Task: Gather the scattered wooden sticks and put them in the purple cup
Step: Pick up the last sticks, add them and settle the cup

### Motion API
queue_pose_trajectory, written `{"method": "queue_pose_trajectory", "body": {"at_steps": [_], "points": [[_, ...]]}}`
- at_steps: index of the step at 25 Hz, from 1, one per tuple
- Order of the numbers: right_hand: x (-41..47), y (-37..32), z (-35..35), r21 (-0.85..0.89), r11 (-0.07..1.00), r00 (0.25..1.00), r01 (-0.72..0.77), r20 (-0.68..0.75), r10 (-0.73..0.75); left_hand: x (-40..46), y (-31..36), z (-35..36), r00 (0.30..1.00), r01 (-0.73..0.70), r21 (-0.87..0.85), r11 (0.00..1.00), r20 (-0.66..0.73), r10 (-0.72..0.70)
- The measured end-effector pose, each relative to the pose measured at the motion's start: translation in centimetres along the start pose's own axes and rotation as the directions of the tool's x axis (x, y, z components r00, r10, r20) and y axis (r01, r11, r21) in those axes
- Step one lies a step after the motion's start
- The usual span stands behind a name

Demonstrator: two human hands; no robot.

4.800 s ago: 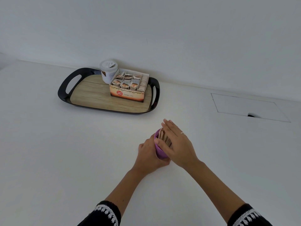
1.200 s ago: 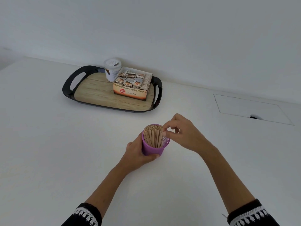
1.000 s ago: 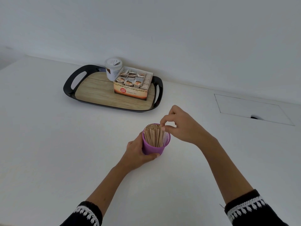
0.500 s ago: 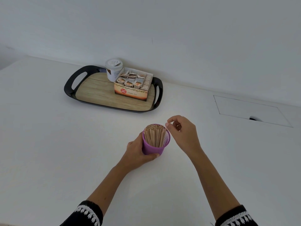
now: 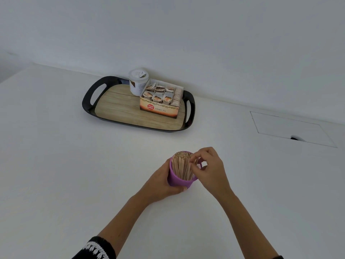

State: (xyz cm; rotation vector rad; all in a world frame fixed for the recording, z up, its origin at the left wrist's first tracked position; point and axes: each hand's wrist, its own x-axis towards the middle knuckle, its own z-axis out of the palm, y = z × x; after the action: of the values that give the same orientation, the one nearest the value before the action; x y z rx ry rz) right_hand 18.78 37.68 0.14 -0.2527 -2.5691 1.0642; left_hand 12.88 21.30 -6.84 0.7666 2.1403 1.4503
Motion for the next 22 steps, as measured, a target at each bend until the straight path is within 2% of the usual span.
{"method": "queue_pose_trajectory", "body": {"at_steps": [2, 5, 7, 9, 12, 16, 22], "points": [[-0.7, -0.9, 1.0, 0.051, 0.999, 1.0, -0.003, -0.02, 0.004, -0.8, -0.3, -1.4, 1.0, -0.007, -0.016, 1.0, 0.027, 0.008], [-1.6, -2.8, 2.5, 0.17, 0.983, 0.996, -0.069, 0.074, 0.057, -2.0, -1.3, -4.0, 0.998, -0.003, -0.024, 1.0, 0.07, 0.004], [-1.9, -4.3, 4.0, 0.162, 0.985, 0.995, -0.06, 0.086, 0.047, -2.9, -1.9, -5.8, 0.995, -0.007, -0.019, 1.0, 0.094, 0.009], [-1.7, -5.7, 5.6, 0.114, 0.992, 0.998, -0.053, 0.031, 0.05, -3.6, -2.6, -7.6, 0.993, -0.022, -0.023, 0.999, 0.119, 0.025], [-1.0, -7.6, 8.0, 0.116, 0.984, 0.991, -0.134, -0.008, 0.136, -4.8, -3.6, -10.4, 0.988, -0.024, -0.002, 1.0, 0.154, 0.024], [-0.2, -10.0, 10.3, 0.175, 0.96, 0.976, -0.217, 0.046, 0.213, -6.0, -4.9, -13.9, 0.985, -0.023, -0.016, 1.0, 0.171, 0.026], [0.7, -12.5, 12.5, 0.439, 0.835, 0.94, -0.332, 0.229, 0.253, -6.3, -5.4, -18.7, 0.992, -0.003, -0.036, 0.999, 0.129, 0.008]]}}
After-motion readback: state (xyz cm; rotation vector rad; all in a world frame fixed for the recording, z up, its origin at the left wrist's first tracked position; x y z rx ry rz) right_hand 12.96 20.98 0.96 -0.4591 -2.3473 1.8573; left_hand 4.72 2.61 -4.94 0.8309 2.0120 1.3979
